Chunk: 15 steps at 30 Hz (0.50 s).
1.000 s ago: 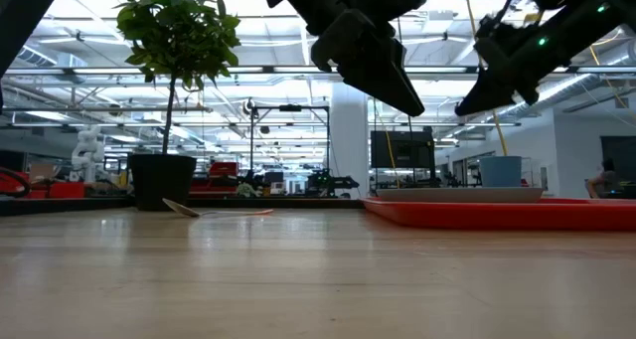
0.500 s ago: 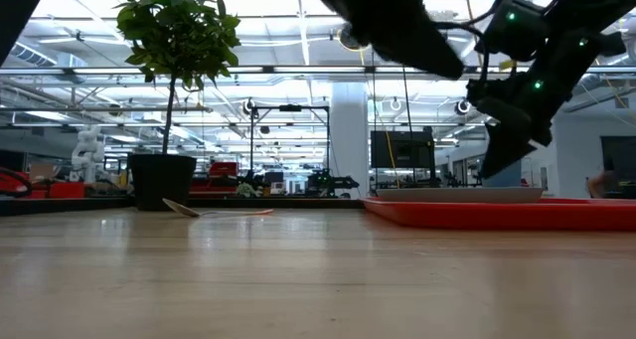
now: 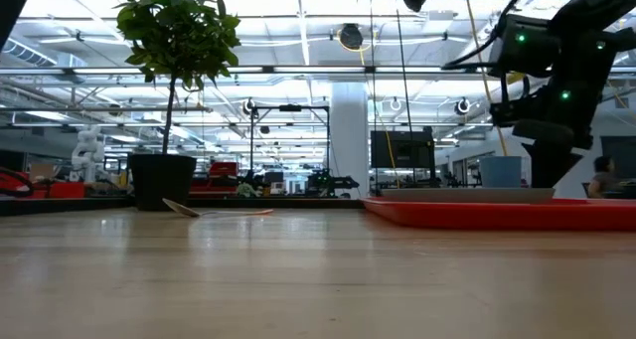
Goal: Pick and place plate/cup/fork/spoon on tray
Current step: Put the light green plate on the red tray
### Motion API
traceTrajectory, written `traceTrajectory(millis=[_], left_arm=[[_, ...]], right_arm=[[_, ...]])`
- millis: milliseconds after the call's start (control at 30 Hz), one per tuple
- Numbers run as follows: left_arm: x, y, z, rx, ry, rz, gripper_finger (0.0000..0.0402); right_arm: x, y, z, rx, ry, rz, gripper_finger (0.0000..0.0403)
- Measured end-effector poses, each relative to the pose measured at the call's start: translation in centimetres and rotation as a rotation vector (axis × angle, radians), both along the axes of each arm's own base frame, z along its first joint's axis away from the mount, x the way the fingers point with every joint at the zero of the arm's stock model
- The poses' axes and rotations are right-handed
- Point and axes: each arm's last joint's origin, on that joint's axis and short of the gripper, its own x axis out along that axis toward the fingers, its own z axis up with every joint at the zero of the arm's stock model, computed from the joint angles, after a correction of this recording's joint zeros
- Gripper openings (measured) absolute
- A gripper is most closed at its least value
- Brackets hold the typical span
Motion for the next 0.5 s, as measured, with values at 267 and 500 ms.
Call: traceTrajectory(millis=[267,500], left_arm=[[-0.04,-0.48,0.15,-0.007,-0.017,-0.009,0.0115],[-0.01,-0.38,0.15,0.005,-0.021,-0.014,0.0115]], right_arm=[[-0.86,-0.17,-0.12,-0.054,0.088,-0.055,0.0000],[-0.82,-0.43,-0.08,-0.077,0.081,-0.072,0.0000]])
